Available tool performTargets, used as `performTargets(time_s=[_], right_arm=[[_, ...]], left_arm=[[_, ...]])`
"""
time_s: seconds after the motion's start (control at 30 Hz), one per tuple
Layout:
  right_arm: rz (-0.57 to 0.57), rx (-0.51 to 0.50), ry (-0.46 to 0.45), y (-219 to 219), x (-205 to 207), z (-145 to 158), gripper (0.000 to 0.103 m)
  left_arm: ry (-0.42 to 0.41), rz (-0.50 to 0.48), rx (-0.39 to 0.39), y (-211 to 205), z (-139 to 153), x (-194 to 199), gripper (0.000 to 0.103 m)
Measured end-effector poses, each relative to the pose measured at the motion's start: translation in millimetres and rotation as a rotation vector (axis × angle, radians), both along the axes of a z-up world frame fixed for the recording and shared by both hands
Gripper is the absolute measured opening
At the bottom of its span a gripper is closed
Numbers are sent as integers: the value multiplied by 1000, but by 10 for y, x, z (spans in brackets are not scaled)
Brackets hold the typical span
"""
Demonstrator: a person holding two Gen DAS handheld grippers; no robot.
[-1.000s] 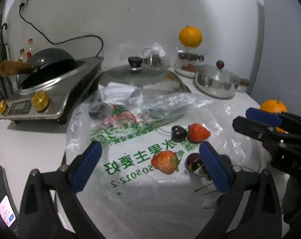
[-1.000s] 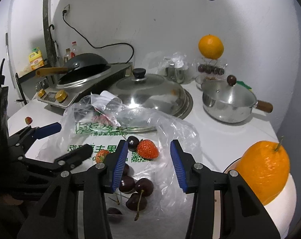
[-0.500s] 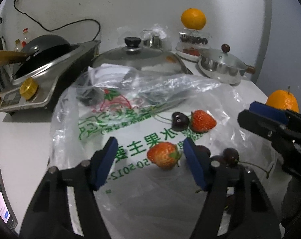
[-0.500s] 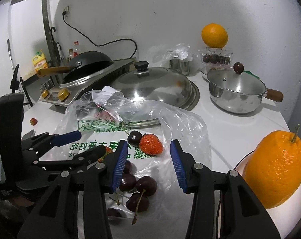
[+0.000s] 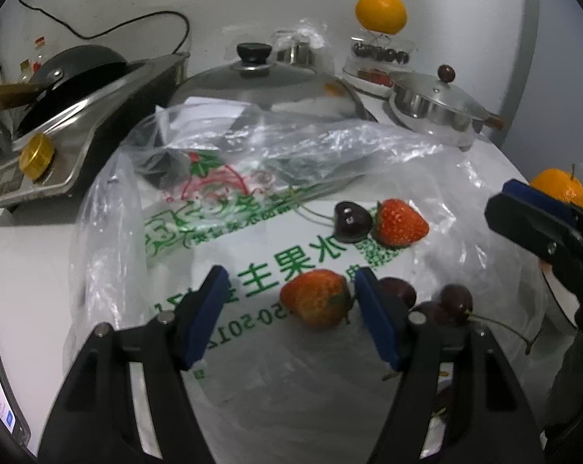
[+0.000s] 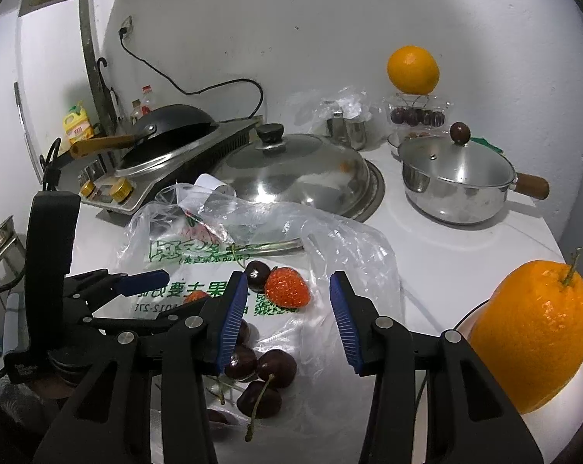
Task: Organize fruits
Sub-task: 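Grasp a strawberry with the left gripper while the right gripper grasps another strawberry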
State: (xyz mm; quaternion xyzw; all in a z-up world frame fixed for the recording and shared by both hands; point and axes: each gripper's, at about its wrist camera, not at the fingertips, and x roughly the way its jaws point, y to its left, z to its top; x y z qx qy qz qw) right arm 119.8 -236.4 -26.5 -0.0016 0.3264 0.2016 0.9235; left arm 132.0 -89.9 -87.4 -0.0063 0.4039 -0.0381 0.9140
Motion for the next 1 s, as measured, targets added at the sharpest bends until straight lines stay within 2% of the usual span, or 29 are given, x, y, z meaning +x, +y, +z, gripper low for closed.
performTargets(time_s=[0.03,0.07,0.27,0.43,1.0], right_arm=[[-1,-1,6,-1,14,-7,47],[-1,-4,10,6,24,-17,47],[6,-28,30,73,78,-89,47],[10,-52,47,146,133,-129,47],[13,-178,119,433,394,-322,47]], left_arm=[[9,-3,-2,-3,-12,9,67],[22,-7,-6,-6,-30,21,60],[51,-26,-40,4,-85,39,48],[41,-50,-56,3,-71,10,39],[-24,-57,-148,257,75,-123,38]])
